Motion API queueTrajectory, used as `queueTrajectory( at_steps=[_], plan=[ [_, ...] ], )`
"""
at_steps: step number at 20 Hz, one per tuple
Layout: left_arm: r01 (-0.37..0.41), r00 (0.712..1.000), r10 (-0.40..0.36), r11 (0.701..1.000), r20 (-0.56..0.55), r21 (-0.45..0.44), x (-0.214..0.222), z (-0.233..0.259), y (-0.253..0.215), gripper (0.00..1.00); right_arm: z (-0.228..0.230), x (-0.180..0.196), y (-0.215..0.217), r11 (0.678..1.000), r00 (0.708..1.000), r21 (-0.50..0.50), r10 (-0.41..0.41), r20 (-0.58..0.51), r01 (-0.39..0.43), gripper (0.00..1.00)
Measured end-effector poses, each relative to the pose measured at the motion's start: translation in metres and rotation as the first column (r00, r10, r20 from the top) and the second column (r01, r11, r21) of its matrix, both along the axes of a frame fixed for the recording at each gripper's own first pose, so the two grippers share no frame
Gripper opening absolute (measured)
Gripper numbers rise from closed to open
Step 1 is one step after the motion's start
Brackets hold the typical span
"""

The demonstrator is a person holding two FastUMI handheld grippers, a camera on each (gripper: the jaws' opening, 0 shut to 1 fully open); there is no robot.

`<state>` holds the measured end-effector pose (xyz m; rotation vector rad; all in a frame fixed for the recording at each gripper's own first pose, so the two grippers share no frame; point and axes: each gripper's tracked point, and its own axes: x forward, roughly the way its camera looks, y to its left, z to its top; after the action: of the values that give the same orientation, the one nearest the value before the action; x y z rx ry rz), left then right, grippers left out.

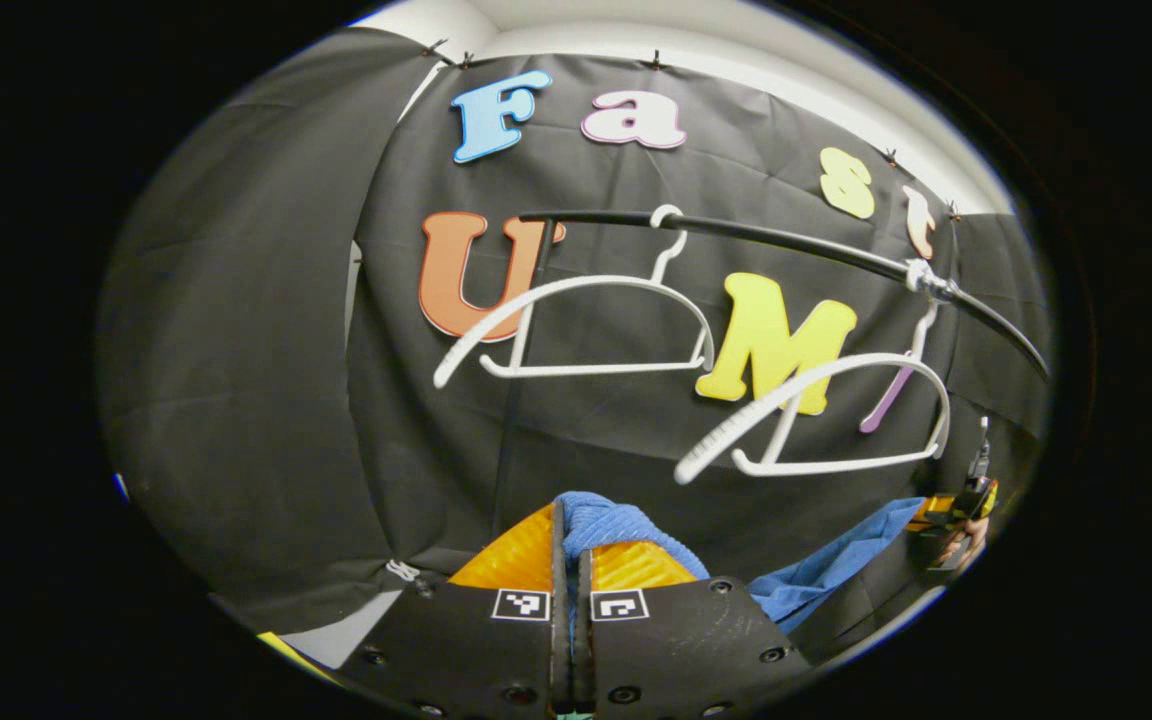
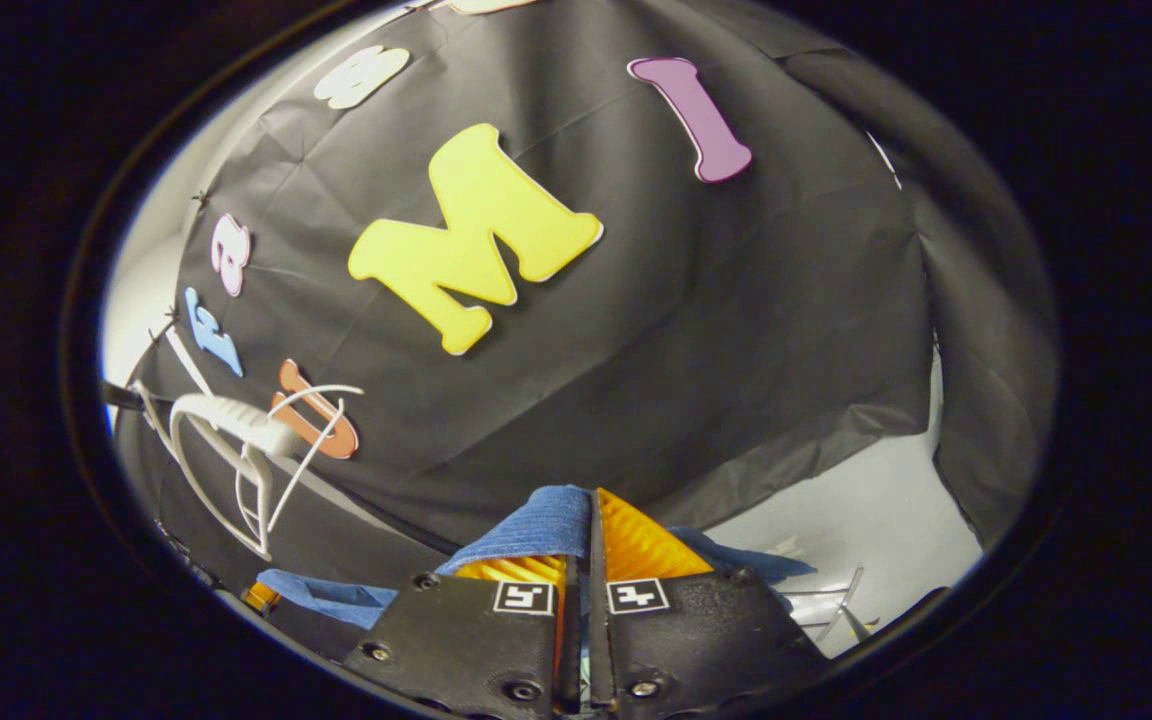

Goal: Grasp the clothes on the hanger with both hands and then place them into the laundry hamper below.

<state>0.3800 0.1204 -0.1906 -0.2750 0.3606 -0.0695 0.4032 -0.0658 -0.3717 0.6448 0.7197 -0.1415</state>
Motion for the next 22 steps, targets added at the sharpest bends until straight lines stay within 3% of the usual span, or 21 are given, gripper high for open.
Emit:
queueTrajectory(
  at_steps=[1, 13, 22],
  plan=[
    [0.003, 1.0, -0.003, 1.0, -0.005, -0.012, -0.005, -0.005, -0.005, 0.01, -0.005, -0.006, 0.005, 1.0, 1.0, 0.002, 0.002, -0.011, -0.002, 0.07],
    [0.069, 0.99, -0.08, 0.993, -0.116, -0.098, -0.059, -0.064, -0.062, 0.01, -0.059, -0.077, 0.092, 0.993, 0.985, 0.094, 0.09, -0.147, -0.077, 0.07],
    [0.21, 0.97, -0.219, 0.974, -0.109, -0.089, -0.086, -0.067, -0.119, 0.06, -0.075, -0.111, 0.188, 0.956, 0.955, 0.231, 0.226, -0.194, -0.179, 0.05]
  ],
)
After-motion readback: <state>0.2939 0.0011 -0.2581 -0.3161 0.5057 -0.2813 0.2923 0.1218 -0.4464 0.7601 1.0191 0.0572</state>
